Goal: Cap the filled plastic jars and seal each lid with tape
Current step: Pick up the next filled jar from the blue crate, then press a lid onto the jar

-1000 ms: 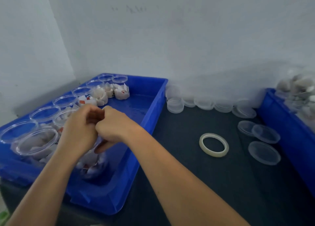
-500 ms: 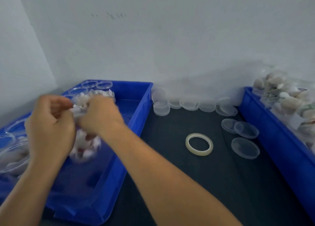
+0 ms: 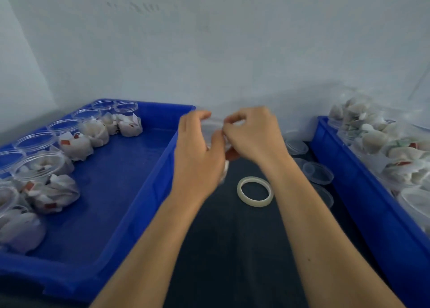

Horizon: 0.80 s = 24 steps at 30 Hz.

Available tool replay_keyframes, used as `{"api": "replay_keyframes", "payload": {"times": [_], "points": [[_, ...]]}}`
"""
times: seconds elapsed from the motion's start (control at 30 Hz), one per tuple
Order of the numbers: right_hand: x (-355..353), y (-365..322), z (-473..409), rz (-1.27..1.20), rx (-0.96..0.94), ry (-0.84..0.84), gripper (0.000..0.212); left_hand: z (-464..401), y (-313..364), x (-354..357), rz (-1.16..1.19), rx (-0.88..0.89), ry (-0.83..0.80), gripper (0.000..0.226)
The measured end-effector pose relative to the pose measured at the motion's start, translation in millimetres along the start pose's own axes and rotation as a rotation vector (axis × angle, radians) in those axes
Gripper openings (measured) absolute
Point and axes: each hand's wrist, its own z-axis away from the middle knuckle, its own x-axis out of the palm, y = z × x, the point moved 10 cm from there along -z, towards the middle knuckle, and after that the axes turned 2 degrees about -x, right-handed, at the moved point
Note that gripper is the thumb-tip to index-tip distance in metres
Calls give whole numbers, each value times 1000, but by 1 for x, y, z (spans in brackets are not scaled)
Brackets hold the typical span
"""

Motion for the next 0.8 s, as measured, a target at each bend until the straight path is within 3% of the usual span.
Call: {"api": "replay_keyframes", "payload": {"times": [0.1,0.27,0.37,0.5,0.63,0.7,0.8], "points": [[11,51,14,-29,124,-53,20,26,-38,28,36,-64,-85,31],[33,102,22,-7,188,-70,19,50,-80,41,48,-94,-76,34],[32,117,23,-4,204,-25,24,47,-88,47,81,-82,-86,39],[12,140,23,-178,255,64,31,44,-91,61,153,-48,-149,40],[-28,168,18,122,183,224,25,37,-95,71,185,-6,-188,39],[-41,178,20,395,136,253,21,37,-99,77,205,-5,-209,41],[-58,202,29,819,219,289,40,40,-103,83,261,-13,-206,45]]}}
